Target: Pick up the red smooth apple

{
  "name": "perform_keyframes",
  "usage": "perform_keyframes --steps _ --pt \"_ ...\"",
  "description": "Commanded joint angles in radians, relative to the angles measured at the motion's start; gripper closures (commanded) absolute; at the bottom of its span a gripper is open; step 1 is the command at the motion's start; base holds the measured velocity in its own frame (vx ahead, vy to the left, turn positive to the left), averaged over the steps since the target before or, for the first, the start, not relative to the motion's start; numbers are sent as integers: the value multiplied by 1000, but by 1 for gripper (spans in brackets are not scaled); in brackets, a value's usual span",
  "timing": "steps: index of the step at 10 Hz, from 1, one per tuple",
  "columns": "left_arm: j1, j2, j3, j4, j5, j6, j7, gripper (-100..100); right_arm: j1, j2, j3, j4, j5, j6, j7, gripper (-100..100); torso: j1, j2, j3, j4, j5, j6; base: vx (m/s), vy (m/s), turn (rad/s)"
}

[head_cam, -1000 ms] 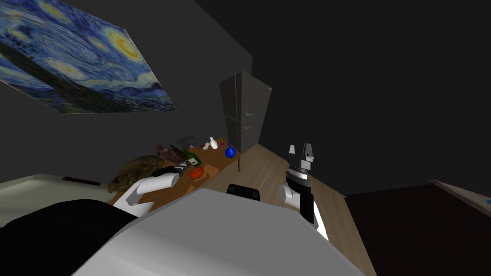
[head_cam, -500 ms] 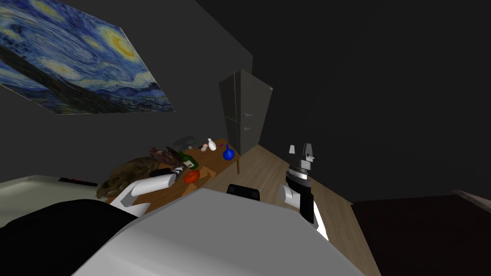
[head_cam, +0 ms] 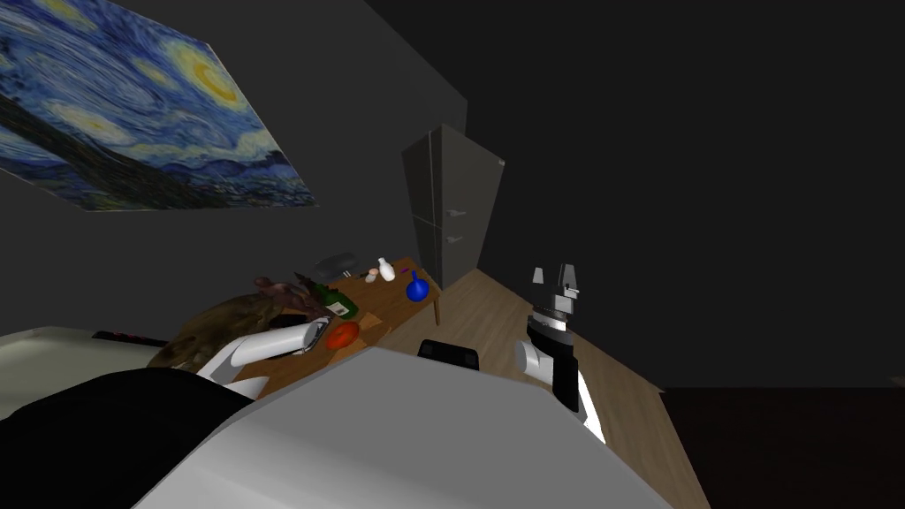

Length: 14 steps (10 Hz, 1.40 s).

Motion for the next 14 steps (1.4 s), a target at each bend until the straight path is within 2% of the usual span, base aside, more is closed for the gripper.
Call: perform_keyframes --steps 1,3,10,11,12,13,14 --pt "-5 11 12 24 3 50 -6 -100 0 0 0 0 0 0 0 0 0 0 0 0 0 0 106 -39 31" --pt "-6 18 22 42 5 82 -12 -100 0 0 0 0 0 0 0 0 0 0 0 0 0 0 118 -49 29" --pt "-13 67 72 137 17 261 -40 -100 0 0 0 0 0 0 0 0 1 1 1 0 0 0 127 -42 29" --pt "-13 72 76 143 19 273 -42 -100 0 0 0 0 0 0 0 0 2 1 1 0 0 0 96 -38 17" --pt "-12 70 75 140 20 261 -42 -100 0 0 0 0 0 0 0 0 1 2 1 0 0 0 37 -17 6" --pt "-12 70 75 140 20 264 -43 0 0 0 0 0 0 0 0 0 2 5 3 1 0 0 8 -3 -1" --pt "-62 116 69 190 48 214 -93 -100 0 0 0 0 0 0 0 0 3 8 4 2 1 0 144 -10 352"
